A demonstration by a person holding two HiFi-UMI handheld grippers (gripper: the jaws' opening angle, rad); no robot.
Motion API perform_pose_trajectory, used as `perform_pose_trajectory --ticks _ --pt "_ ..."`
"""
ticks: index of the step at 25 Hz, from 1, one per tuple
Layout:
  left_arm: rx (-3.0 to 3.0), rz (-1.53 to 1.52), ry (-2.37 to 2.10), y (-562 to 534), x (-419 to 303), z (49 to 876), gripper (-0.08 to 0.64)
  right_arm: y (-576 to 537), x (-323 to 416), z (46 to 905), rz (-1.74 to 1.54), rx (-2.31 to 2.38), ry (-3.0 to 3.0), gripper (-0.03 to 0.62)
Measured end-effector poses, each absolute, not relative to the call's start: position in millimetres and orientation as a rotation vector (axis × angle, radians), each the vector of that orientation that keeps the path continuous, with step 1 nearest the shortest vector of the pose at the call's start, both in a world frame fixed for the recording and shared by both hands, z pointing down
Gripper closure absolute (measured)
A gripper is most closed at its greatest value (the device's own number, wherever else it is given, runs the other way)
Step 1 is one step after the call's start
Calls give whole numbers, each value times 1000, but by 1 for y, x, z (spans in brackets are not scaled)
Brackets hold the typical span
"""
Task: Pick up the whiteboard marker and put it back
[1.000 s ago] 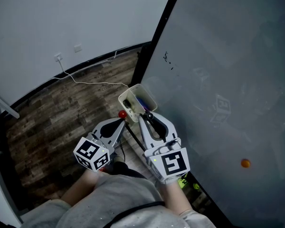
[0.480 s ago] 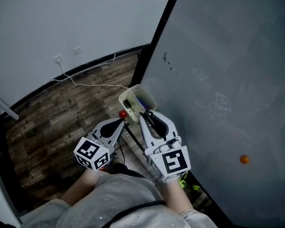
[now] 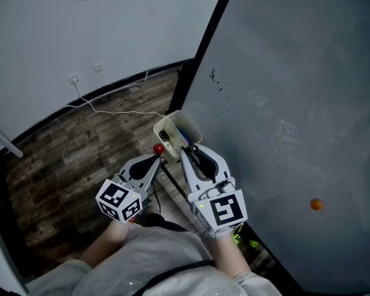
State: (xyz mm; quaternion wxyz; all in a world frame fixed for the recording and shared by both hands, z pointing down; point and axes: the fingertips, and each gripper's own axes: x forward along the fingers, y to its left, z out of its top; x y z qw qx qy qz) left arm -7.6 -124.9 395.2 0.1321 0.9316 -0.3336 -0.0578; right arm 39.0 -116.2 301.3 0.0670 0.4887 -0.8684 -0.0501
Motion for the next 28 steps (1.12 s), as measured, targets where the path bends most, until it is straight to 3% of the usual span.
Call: perform_pose_trajectory --ticks 28 --pt "2698 -166 -961 -127 -8 397 549 -120 41 294 -164 1510 -2641 515"
